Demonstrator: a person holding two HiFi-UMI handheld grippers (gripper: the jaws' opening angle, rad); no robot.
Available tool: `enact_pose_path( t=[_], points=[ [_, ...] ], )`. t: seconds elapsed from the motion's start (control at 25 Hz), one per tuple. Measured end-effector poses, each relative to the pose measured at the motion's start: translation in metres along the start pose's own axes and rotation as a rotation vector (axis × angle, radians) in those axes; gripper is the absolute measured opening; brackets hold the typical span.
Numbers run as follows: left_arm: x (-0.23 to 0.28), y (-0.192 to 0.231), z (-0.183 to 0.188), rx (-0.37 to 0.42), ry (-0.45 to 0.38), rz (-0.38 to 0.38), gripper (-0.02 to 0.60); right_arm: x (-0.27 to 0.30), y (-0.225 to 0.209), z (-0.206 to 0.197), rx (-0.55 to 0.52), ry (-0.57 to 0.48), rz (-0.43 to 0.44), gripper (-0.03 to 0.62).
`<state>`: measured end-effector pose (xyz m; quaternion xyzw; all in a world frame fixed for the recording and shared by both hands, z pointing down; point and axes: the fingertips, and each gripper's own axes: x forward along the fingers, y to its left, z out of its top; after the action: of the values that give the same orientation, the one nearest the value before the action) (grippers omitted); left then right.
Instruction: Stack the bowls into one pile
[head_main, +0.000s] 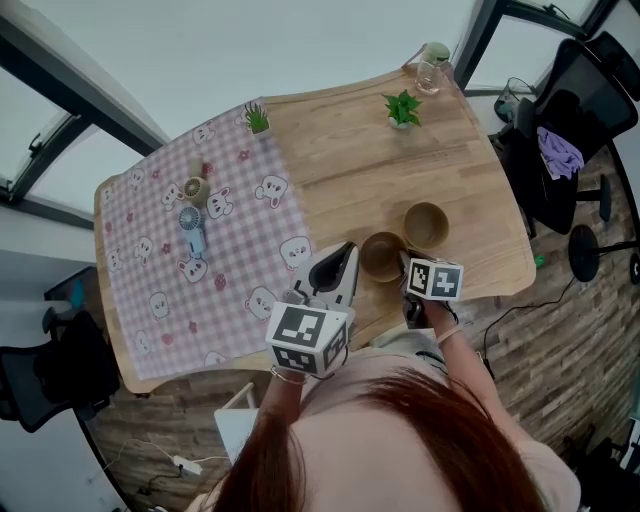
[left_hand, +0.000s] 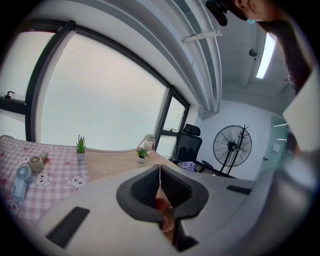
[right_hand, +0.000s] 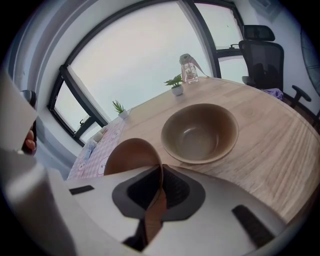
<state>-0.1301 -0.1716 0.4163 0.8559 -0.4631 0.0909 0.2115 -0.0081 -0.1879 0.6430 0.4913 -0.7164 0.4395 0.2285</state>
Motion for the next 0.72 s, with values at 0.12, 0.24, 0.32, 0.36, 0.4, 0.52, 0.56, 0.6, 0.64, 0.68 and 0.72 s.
enact_pose_path(
  t=[0.12,0.24,0.32,0.36,0.4,0.52,0.56,0.6,0.64,0.68,0.72],
  points=[
    [-0.003,-0.002,-0.002,-0.003,-0.003,-0.004,0.011,-0.004,-0.001,-0.001,-0.004,-0.011,-0.004,0.012],
    [-0.006,-0.005,-0.004,-0.003,-0.005,-0.009,0.011,-0.011,-0.001,-0.002,0.016,-0.03,0.0,0.012],
    [-0.007,-0.008,-0.005,-0.001,-0.006,-0.015,0.011,-0.015,-0.001,-0.002,0.017,-0.042,-0.003,0.012],
    [-0.008,-0.009,-0.005,0.0,-0.007,-0.019,0.011,-0.017,0.0,-0.002,0.016,-0.048,-0.003,0.012],
    [-0.008,-0.01,-0.005,0.001,-0.008,-0.024,0.011,-0.019,0.001,-0.003,0.017,-0.053,0.0,0.012],
    [-0.011,-0.013,-0.004,0.003,-0.012,-0.039,0.011,-0.024,0.004,-0.004,0.029,-0.072,0.013,0.012],
    [-0.012,-0.015,-0.005,0.004,-0.011,-0.044,0.011,-0.027,0.005,-0.003,0.03,-0.081,0.011,0.012],
    [-0.013,-0.016,-0.005,0.007,-0.01,-0.05,0.011,-0.03,0.005,-0.002,0.029,-0.089,0.005,0.012],
    [-0.014,-0.017,-0.006,0.011,-0.009,-0.057,0.011,-0.033,0.005,-0.001,0.027,-0.098,-0.001,0.012],
    [-0.015,-0.018,-0.006,0.014,-0.008,-0.063,0.011,-0.036,0.005,-0.001,0.027,-0.106,-0.007,0.012],
    [-0.016,-0.018,-0.006,0.017,-0.008,-0.069,0.011,-0.039,0.006,0.0,0.028,-0.114,-0.01,0.012]
  ],
)
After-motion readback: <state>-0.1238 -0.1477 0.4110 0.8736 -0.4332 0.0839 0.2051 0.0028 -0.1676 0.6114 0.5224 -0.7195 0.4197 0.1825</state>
